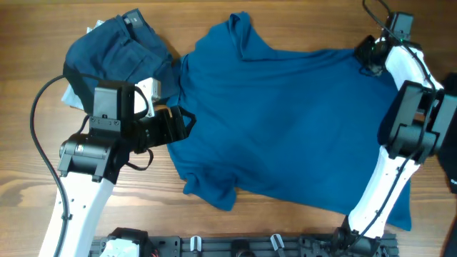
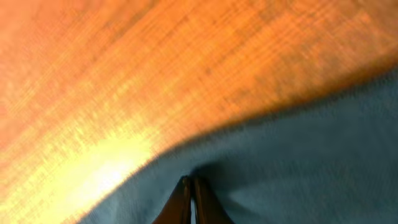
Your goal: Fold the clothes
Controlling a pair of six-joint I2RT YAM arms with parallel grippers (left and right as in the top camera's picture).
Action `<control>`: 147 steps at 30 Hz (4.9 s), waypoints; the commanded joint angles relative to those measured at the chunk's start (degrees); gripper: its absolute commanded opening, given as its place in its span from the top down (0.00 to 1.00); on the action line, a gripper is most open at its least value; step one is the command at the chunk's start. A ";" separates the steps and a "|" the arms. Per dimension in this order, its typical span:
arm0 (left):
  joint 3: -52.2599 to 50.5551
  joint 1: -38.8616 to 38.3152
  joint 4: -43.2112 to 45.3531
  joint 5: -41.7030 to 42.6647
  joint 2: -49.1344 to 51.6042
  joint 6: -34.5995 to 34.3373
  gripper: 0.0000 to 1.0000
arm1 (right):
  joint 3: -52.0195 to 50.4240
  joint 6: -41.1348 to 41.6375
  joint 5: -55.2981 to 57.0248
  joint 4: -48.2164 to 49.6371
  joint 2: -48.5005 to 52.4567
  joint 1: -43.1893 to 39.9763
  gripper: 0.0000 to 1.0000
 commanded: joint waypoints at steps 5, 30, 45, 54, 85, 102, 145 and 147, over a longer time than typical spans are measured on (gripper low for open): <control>0.94 0.26 0.11 -0.37 0.11 -0.15 0.17 | 2.93 -1.42 -13.88 -2.14 7.48 -0.11 0.96; 0.94 0.26 1.20 -0.31 0.11 0.07 0.13 | -3.39 -7.37 4.61 -18.73 -4.68 -14.80 0.23; 0.94 0.26 3.13 -0.33 0.11 0.07 0.11 | -3.39 -4.02 6.95 -5.77 -1.20 -13.90 0.96; 0.94 0.26 4.59 -0.59 0.17 0.09 0.08 | -3.21 -2.71 6.97 4.22 -1.09 -13.81 0.88; -15.72 -11.63 -3.28 6.05 20.06 -10.12 0.25 | -9.09 -8.85 -16.15 -50.58 -50.18 -20.72 0.00; -17.07 -19.08 8.24 6.82 35.93 -13.53 0.96 | -36.65 -8.96 -14.40 -37.90 -50.18 -20.74 0.00; -14.64 -10.88 10.14 12.83 9.57 -13.70 0.96 | -53.62 5.18 8.79 -19.08 -41.70 -42.42 0.96; -14.64 -10.88 9.20 12.83 8.72 -13.70 0.96 | -50.31 4.55 8.35 -22.60 -42.51 -42.42 0.96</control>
